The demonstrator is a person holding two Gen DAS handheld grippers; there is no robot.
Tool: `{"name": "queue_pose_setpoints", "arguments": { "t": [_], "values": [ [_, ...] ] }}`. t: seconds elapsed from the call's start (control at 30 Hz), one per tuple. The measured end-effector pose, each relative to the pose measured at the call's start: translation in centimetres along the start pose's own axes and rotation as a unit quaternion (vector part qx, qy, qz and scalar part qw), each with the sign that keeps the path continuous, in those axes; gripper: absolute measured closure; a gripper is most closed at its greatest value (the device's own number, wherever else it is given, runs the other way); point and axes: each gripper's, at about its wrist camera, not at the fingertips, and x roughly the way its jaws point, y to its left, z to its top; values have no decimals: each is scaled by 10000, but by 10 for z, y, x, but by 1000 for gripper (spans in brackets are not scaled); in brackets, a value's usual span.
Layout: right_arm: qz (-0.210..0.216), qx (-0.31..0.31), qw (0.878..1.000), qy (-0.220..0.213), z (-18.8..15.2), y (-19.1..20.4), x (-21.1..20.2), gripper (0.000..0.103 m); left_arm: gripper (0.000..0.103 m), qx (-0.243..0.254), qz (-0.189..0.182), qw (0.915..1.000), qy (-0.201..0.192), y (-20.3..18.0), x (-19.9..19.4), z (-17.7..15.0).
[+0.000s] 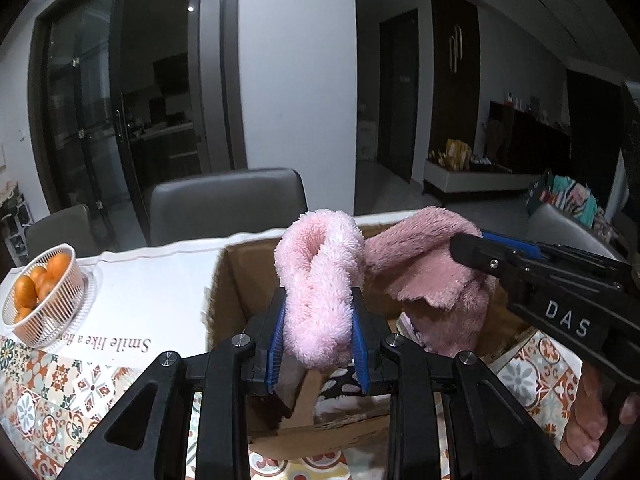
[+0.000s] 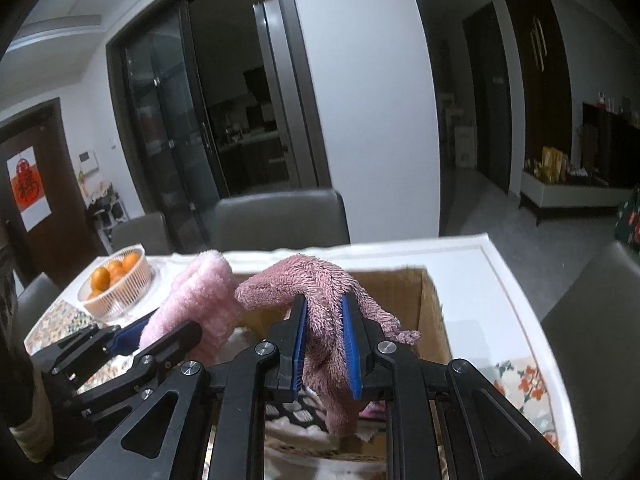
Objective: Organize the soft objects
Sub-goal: 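Open both tools to drop the wristband and sock into the box, then move both tools back toward the pink hair ties and white cloth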
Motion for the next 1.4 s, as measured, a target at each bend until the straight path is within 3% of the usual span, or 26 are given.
{"name": "queue_pose_setpoints", "arguments": {
  "t": [0.1,0.17,0.23,0.3,0.33,0.83,1.4],
  "values": [
    [-52,-13,9999,115,-6,-5,7,84,67,-8,56,10000,30,-3,4,-3],
    [-91,-2,9998,148,-8,-7,8,83,56,6,84,10000,17,-5,5,-4],
    [-123,35,9997,191,-7,-11,11,74,46,6,95,10000,-26,-7,3,-4],
    [-169,129,9997,122,-6,-16,9,51,45,5,130,9999,-100,-7,1,-4],
    [-205,144,9997,73,-5,-16,7,50,44,16,168,9998,-142,-7,-2,-4],
    [-585,184,9979,-221,-13,-11,-47,47,41,87,245,9982,-537,-10,-59,-14],
    [-600,285,9972,-352,-36,-2,-110,44,39,93,150,9966,-802,-16,-122,-39]
  ]
}}
